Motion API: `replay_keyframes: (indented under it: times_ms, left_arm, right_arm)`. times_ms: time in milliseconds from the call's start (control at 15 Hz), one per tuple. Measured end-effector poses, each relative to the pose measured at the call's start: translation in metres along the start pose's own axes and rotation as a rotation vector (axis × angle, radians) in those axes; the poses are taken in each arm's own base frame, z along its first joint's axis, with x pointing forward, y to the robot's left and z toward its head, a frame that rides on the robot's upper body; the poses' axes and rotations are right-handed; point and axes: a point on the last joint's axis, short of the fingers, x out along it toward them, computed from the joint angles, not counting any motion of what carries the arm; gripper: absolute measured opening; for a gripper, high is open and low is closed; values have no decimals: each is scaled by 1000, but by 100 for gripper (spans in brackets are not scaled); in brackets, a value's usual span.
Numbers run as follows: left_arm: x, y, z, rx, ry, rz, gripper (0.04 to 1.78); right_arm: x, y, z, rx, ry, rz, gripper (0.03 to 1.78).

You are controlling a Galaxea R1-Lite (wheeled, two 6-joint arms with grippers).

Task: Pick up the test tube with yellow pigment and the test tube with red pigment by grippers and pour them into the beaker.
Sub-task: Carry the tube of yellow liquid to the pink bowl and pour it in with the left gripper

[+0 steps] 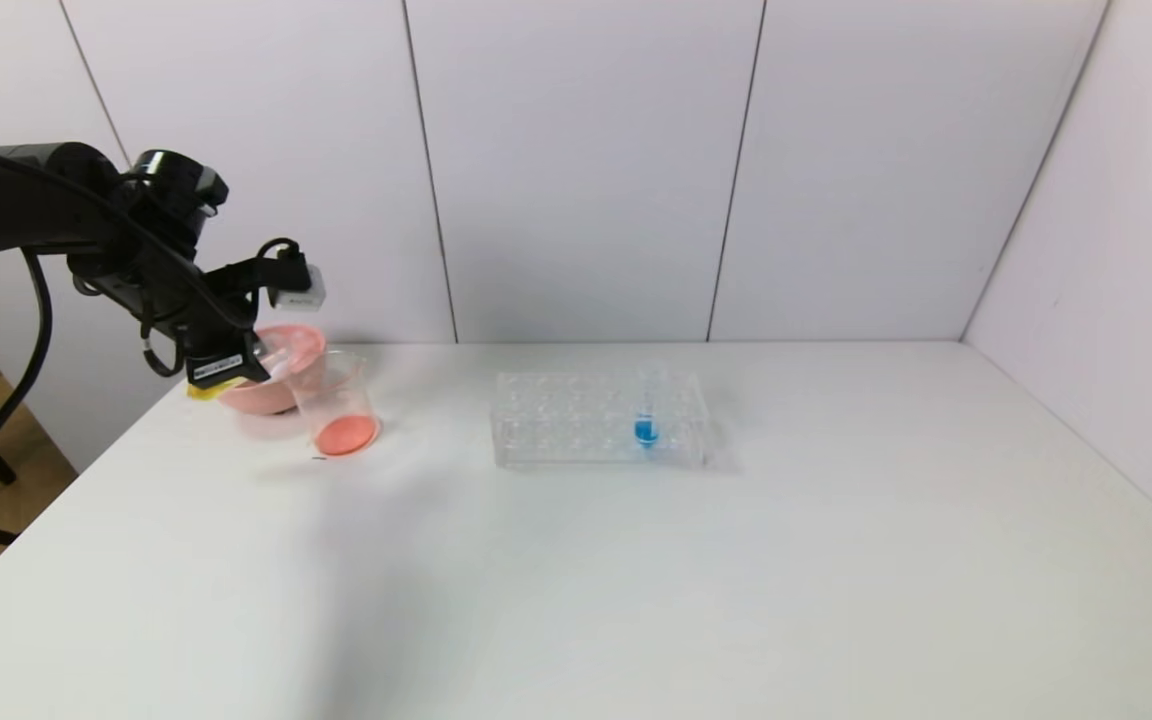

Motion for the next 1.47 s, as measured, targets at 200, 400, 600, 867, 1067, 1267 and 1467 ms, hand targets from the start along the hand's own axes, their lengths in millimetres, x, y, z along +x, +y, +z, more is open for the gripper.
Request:
replay_keyframes:
  times_ms: [200,400,600,867,1067,1267,1467]
  left_arm:
    - [-1,-3,2,5,5,-18,44]
    - [-1,-5,3,9,9,-30,44]
    - [-2,-6,7,16,4,-33,44]
    - [-3,-9,8,18,17,-47,44]
    - [-5,-9,7,22,61,-23,44]
    - [-5,-9,11,32,91,5,44]
    - [-5,-9,13,36,112,17,44]
  right_arm:
    - [0,0,0,0,0,0,11]
    - [0,0,0,0,0,0,11]
    - [0,0,0,0,0,0,11]
    - [0,0,0,0,0,0,11]
    - [0,0,0,0,0,0,11]
    - [0,0,0,0,0,0,11]
    - [0,0,0,0,0,0,11]
